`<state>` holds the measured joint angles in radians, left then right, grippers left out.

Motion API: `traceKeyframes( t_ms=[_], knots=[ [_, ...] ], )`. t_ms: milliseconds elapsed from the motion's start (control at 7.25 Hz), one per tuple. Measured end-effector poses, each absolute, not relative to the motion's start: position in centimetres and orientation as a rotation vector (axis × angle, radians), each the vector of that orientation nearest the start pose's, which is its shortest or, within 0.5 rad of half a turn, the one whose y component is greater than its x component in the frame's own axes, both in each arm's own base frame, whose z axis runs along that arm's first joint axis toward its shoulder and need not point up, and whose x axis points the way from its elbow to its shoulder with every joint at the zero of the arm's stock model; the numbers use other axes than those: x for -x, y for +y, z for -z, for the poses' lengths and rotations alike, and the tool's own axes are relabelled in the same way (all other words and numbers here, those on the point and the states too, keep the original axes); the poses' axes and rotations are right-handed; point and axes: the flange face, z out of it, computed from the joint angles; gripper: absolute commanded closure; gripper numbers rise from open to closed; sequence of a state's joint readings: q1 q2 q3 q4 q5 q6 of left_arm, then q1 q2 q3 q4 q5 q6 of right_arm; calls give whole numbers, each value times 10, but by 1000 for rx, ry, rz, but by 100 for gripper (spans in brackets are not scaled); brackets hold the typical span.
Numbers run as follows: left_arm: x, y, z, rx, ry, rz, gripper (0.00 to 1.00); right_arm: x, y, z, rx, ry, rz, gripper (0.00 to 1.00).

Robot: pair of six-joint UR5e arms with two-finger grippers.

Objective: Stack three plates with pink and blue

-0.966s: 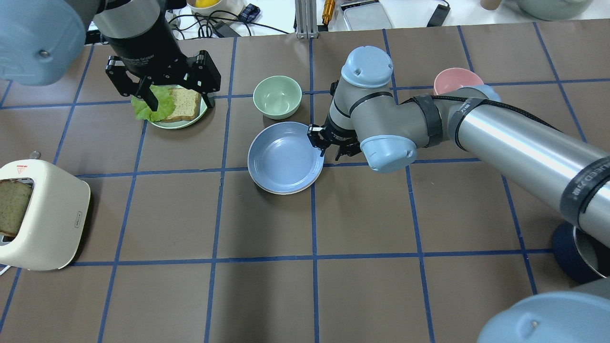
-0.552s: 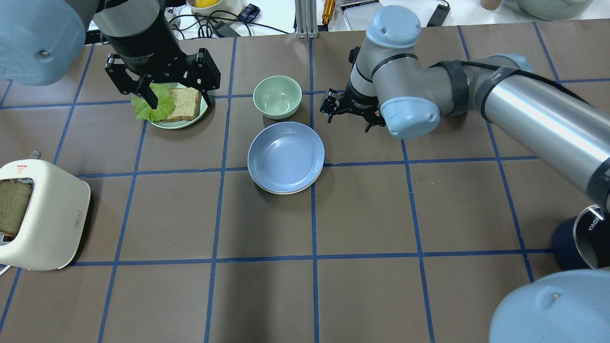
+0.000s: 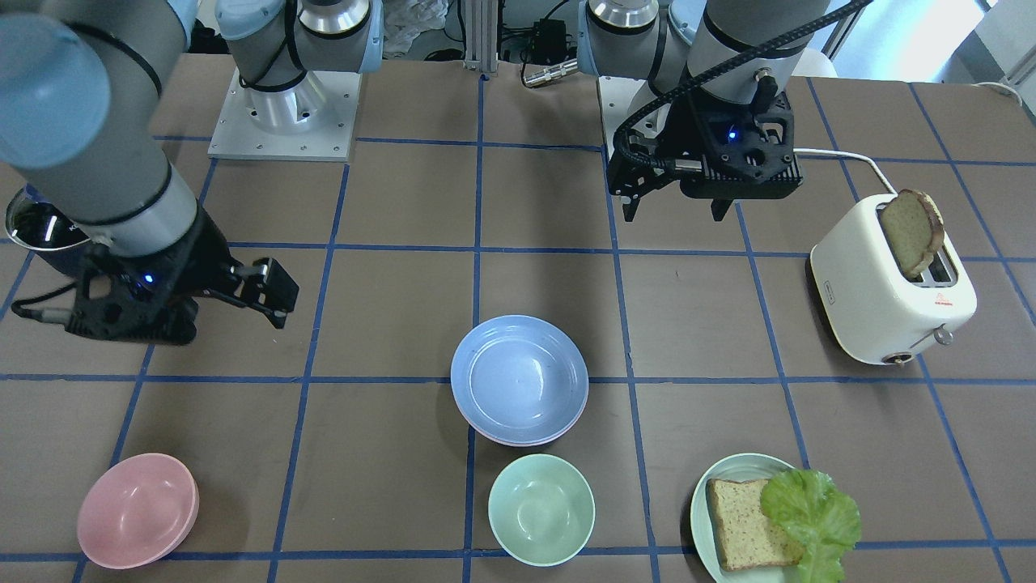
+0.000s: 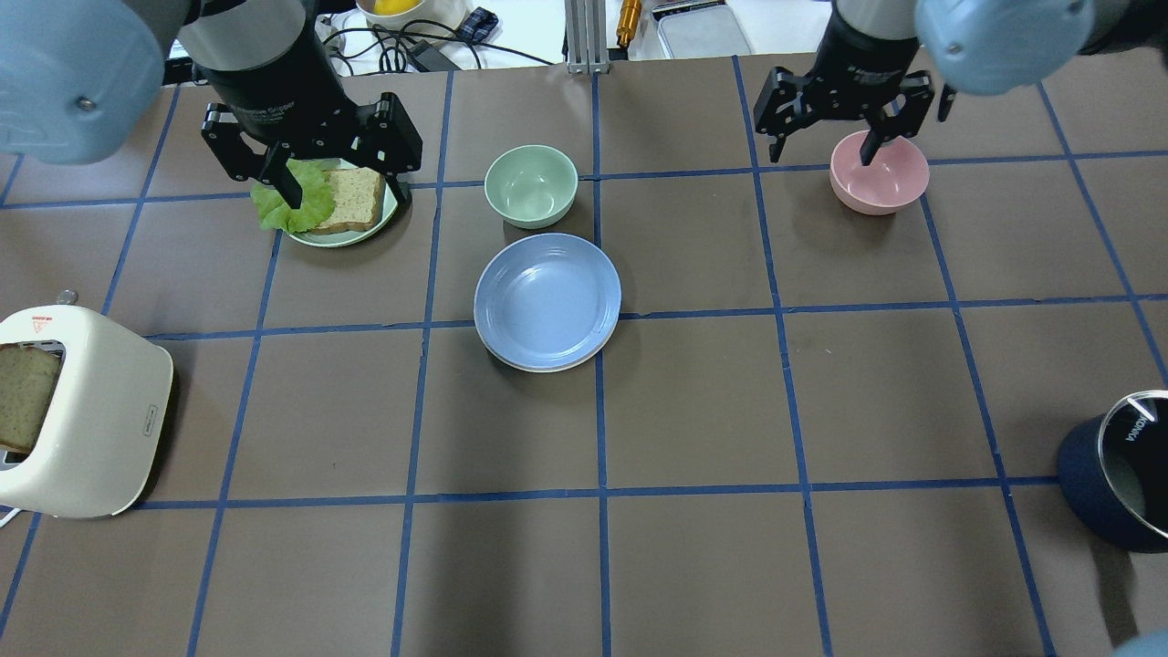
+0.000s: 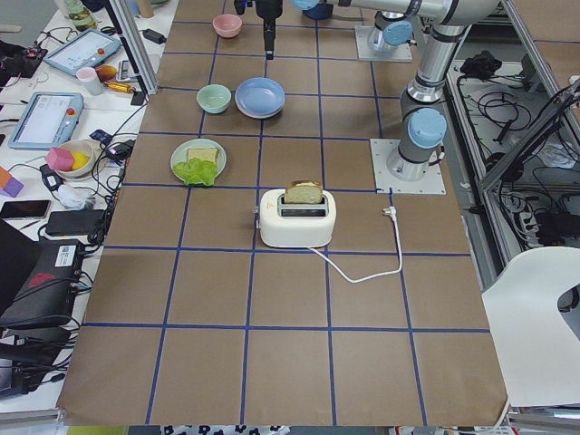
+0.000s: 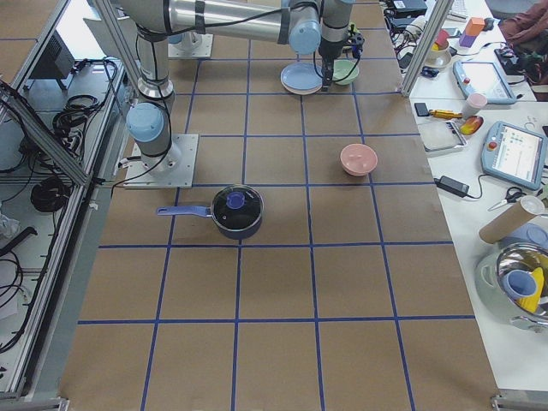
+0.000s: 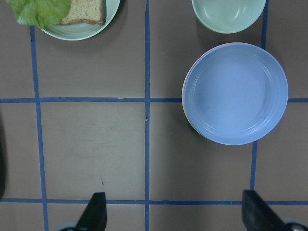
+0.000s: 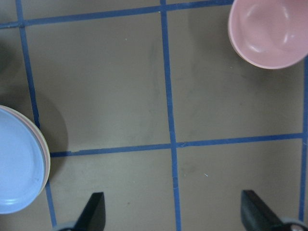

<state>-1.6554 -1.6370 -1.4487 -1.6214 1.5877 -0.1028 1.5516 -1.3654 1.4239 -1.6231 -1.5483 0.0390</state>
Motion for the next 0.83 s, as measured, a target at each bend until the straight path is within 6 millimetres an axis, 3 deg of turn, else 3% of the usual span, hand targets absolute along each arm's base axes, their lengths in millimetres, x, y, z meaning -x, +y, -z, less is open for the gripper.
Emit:
traceKeyframes(
  t_ms=[138,414,828],
  knots=[
    [175,-507,-509,28,3125,10,0,-121,-555,-480,-65,3123,6,0],
    [175,-507,-510,24,3125,11,0,-127,-519,-497,-42,3116,54,0],
    [175,-507,-510,24,3125,12,0,-136,-520,-507,-22,3117,156,0]
  ],
)
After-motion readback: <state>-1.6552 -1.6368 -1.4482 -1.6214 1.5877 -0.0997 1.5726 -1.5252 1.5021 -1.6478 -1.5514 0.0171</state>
